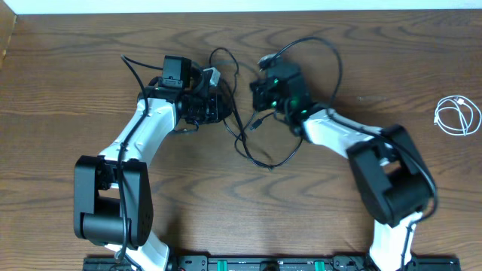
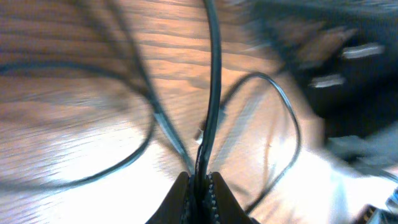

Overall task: Untangle cables
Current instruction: 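Pull the black cable far right with the right gripper, left holding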

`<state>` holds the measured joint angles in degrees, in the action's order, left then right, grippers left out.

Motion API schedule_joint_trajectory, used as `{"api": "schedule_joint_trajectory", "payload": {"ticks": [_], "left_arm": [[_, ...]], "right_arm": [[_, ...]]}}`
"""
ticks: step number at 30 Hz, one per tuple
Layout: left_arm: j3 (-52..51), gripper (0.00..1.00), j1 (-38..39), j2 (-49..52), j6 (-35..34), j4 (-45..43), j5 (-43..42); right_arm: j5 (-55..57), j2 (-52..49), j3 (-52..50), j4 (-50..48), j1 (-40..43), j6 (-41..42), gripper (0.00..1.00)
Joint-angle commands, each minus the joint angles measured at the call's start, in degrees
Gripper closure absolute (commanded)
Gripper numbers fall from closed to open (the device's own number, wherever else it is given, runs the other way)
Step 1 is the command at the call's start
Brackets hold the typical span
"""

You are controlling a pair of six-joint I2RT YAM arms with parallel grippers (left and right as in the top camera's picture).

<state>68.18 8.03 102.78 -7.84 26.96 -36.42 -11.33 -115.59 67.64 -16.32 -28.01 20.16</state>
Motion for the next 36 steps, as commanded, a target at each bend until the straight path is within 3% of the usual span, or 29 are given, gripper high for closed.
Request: {"api": "schedule_joint_trajectory", "payload": {"ticks": [1, 8, 10, 22, 30, 36], "left_arm": [[1.01, 0.93, 0.02, 0.5, -7.41, 0.5, 10.6], [1.01, 0.93, 0.0, 0.5, -21.16, 5.42, 32.48], [1.01, 0.93, 0.0, 0.5, -22.6, 6.01, 34.91], [1.01, 0.93, -5.42, 0.5, -25.66, 7.74, 35.63], [0.98, 0.93, -11.15, 0.5, -30.18, 10.19, 35.6], [0.83, 0.93, -11.91, 0.5, -31.52, 10.69, 35.52]], "right_arm": [[3.52, 8.85, 0.15, 0.48, 1.81, -0.52, 0.99], [17.64, 21.09, 0.15, 10.08, 3.61, -2.29, 0.99], [22.97, 23.47, 0.15, 13.57, 3.69, -2.69, 0.99], [52.17, 31.3, 0.15, 32.63, 5.81, -2.64, 0.99], [58.36, 31.71, 0.15, 38.71, 9.77, -2.62, 0.99], [52.35, 31.71, 0.15, 42.4, 12.31, 0.37, 0.99]]}}
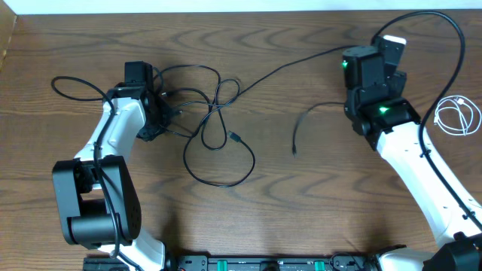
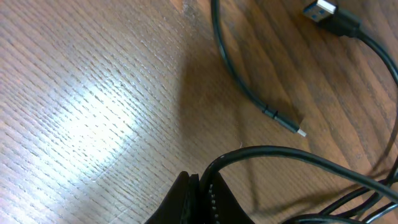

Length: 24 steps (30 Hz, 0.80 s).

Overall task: Untangle cables
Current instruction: 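Pull the black cable far right with the right gripper, left holding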

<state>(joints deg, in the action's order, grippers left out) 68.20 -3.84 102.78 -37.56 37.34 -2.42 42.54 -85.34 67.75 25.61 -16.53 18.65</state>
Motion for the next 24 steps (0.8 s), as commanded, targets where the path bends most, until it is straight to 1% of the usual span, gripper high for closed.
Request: {"api": "schedule_joint_trajectory", "payload": {"ticks": [1, 9, 14, 20, 24], "left_arm": [[0.81, 0.93, 0.0, 0.5, -1.79, 0.28, 1.49], [0.79, 0.92, 0.04, 0.5, -1.64, -0.28, 0.33], [0.79, 0.93, 0.04, 0.5, 1.73, -1.81, -3.63], [0.79, 0.93, 0.04, 0.5, 1.7, -1.79, -3.61], [0.79, 0.93, 0.04, 0.5, 1.68, -1.79, -3.61]], "right_arm": [[-3.15, 1.44, 0.04, 0.94, 1.09, 1.9, 0.99], [-11.04, 1.44, 0.04, 1.2, 2.16, 2.54, 0.99], [-11.23, 1.33, 0.02, 1.77, 3.43, 2.82, 0.99], [-11.67, 1.27, 0.0, 5.77, 6.62, 8.74, 0.99], [-13.6, 0.63, 0.0, 7.93, 8.26, 9.62, 0.99]]}}
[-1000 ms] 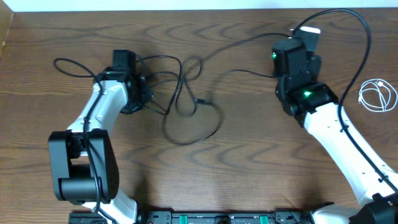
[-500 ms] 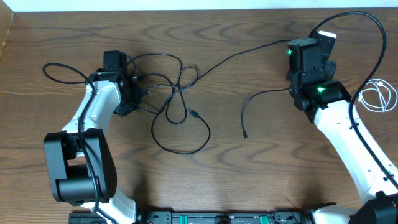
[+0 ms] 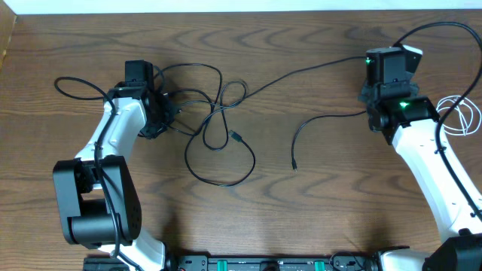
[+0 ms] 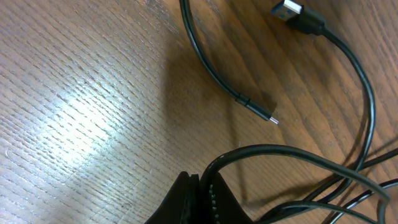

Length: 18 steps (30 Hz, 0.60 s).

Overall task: Untangle cables
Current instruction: 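Pull the black cable far right with the right gripper, left holding, then release the cable end at right and swing the right gripper back left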

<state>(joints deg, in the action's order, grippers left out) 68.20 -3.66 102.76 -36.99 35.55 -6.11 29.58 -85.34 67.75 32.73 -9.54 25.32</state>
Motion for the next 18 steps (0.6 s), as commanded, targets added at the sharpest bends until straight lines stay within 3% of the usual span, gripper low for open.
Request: {"api": "schedule_joint_trajectory", "payload": {"ticks": [1, 18], "left_arm": [[0.79, 0.93, -0.13, 0.52, 1.11, -0.02, 0.09], [0.7, 0.92, -2.47, 0.52, 0.79, 0.42, 2.75]], "right_arm": [[-0.63, 0.46, 0.0, 0.94, 1.51, 2.95, 0.99], [-1.16, -8.33, -0.04, 6.12, 13.11, 2.95, 0.99]]}}
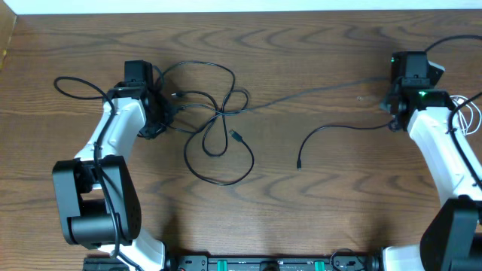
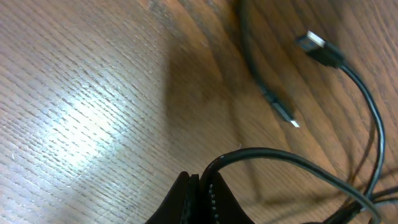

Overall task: Untangle cables
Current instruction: 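Release the cable end at right and swing the right gripper back left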

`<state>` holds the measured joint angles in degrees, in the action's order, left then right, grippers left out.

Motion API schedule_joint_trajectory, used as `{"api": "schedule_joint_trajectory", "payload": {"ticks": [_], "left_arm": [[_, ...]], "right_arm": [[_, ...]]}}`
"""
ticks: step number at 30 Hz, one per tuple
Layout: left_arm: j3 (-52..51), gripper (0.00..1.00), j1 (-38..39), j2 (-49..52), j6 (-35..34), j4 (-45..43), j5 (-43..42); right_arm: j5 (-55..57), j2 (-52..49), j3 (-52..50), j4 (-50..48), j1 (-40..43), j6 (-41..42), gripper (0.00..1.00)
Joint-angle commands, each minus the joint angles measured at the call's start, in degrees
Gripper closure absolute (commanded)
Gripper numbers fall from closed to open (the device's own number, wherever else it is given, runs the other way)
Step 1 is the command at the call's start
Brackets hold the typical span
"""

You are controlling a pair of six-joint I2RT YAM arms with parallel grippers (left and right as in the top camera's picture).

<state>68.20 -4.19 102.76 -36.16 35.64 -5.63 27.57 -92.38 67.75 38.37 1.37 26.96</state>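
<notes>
A tangle of black cables (image 1: 215, 113) lies left of the table's middle. My left gripper (image 1: 162, 114) is at its left edge, and in the left wrist view the left gripper (image 2: 202, 186) is shut on a black cable strand (image 2: 273, 155). A USB plug (image 2: 317, 46) and a small plug (image 2: 286, 116) lie beyond it. One black cable (image 1: 316, 89) stretches from the tangle to my right gripper (image 1: 392, 105) at the far right, which looks shut on it. That cable's free end (image 1: 300, 163) rests mid-table.
A coiled white cable (image 1: 473, 113) lies at the right edge, partly behind the right arm. A black loop (image 1: 75, 86) trails left of the left arm. The wood table's far edge (image 1: 241, 12) runs along the top.
My right gripper has moved further right with its cable, which now runs longer and straighter out of the tangle. The tangle's loops have shifted a little. The left gripper stays where it was.
Both grippers were close together over the tangle at mid-table, each shut on cable. Then the left was at the left side and the right far to the right with one cable stretched between. The right has since gone further right.
</notes>
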Motion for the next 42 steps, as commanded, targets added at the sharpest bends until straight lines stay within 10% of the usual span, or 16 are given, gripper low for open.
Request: {"api": "schedule_joint_trajectory", "payload": {"ticks": [1, 27, 32, 42], "left_arm": [[0.61, 0.93, -2.56, 0.52, -0.59, 0.44, 2.25], [0.09, 0.93, -4.7, 0.55, -5.01, 1.46, 0.11], [0.09, 0.93, -1.9, 0.55, 4.66, -2.56, -7.93], [0.09, 0.92, 3.61, 0.55, 17.38, -7.08, -16.26]], "right_arm": [[0.02, -1.68, -0.04, 0.74, 2.93, 1.31, 0.99], [-36.52, -17.27, -0.04, -6.4, 2.16, 1.25, 0.99], [-36.54, -18.71, -0.04, -7.78, -0.04, 0.5, 0.99], [-36.57, -18.69, -0.04, -8.96, -1.2, 0.15, 0.39]]}}
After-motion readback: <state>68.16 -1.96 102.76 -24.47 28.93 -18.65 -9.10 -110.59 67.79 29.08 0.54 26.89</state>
